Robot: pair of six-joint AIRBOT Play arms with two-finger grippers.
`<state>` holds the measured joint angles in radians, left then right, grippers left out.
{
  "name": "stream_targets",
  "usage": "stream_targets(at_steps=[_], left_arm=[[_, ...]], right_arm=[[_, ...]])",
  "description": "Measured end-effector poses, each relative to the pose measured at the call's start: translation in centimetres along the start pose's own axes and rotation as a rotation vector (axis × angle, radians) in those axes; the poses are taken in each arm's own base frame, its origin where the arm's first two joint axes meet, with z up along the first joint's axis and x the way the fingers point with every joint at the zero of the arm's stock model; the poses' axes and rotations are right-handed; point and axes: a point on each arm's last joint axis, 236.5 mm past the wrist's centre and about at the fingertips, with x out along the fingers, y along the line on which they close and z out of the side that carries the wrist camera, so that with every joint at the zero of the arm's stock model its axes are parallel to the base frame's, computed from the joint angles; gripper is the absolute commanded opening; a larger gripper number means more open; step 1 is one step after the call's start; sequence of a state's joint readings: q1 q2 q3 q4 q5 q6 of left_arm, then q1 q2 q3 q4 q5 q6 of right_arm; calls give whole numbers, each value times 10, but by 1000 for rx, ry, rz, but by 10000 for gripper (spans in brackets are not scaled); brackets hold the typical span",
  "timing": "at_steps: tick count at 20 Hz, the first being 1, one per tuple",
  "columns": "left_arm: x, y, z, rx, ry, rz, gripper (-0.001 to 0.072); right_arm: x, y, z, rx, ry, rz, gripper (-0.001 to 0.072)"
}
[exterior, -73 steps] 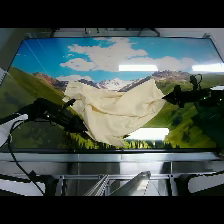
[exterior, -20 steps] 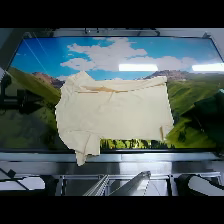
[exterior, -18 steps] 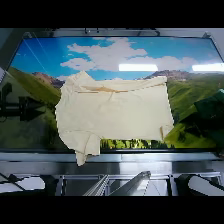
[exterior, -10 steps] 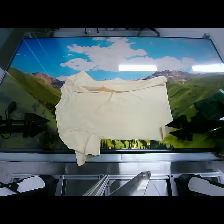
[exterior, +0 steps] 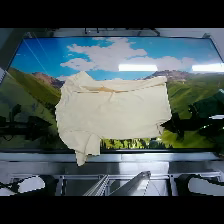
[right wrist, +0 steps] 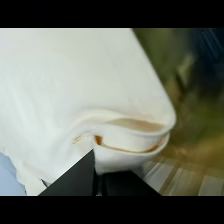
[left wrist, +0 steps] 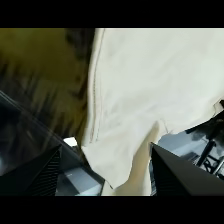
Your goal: Fold the shirts.
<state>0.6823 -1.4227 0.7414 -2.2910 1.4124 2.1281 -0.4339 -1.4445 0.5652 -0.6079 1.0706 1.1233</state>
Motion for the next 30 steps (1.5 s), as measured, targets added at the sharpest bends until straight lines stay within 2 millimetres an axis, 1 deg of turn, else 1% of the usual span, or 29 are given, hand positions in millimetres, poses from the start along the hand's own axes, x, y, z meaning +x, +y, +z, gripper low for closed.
stream_targets(at_steps=[4,6,7,9,10,11,13,14,15,17,18,19,20,21,22,23,24,25,26,27,28,29,30], left_arm=[[34,-3,-17,14,144,38,571],[52,-12,-24,11,204,17,570],[60,-16,-26,11,228,5,498],[76,-17,-31,24,267,3,126],[82,-18,-33,30,284,5,22],[87,-20,-35,43,296,-2,22],[91,-38,-38,73,308,-65,22],[90,-48,-40,102,311,-96,22],[82,-71,-41,130,303,-171,22],[55,-120,-45,230,276,-307,22],[36,-150,-44,304,236,-379,24],[13,-179,-46,395,192,-440,24],[-13,-209,-50,519,126,-481,24],[-39,-238,-57,656,53,-508,24],[-70,-269,-71,825,-34,-521,24],[-97,-295,-87,980,-117,-508,25],[-126,-320,-108,1148,-210,-472,25],[-152,-343,-129,1298,-309,-422,25],[-175,-360,-146,1417,-405,-354,24],[-196,-377,-160,1512,-508,-271,25],[-212,-391,-169,1579,-588,-204,25],[-226,-404,-178,1634,-648,-149,25],[-235,-413,-181,1660,-681,-119,25]], right_arm=[[1,1,2,-15,-7,2,20],[1,1,2,-25,-7,3,20],[1,1,1,-31,-5,4,20],[1,2,0,-40,2,8,20],[1,3,-1,-43,7,11,20],[1,3,-2,-43,10,14,19],[-1,6,-7,-66,25,22,19],[-3,9,-12,-95,41,30,19],[-8,22,-16,-117,49,73,19],[-29,71,-23,-179,33,247,20],[-49,104,-25,-227,-5,369,20],[-76,143,-27,-283,-56,518,20],[-115,186,-34,-362,-122,689,21],[-158,222,-45,-447,-199,851,21],[-212,258,-60,-546,-304,1030,20],[-259,281,-82,-649,-397,1167,20],[-306,299,-108,-763,-508,1287,20],[-343,310,-134,-868,-611,1365,20],[-371,318,-157,-956,-708,1408,20],[-395,326,-182,-1041,-802,1435,20],[-409,332,-199,-1099,-874,1432,20],[-417,339,-212,-1142,-930,1412,20],[-422,345,-220,-1174,-978,1380,20]])
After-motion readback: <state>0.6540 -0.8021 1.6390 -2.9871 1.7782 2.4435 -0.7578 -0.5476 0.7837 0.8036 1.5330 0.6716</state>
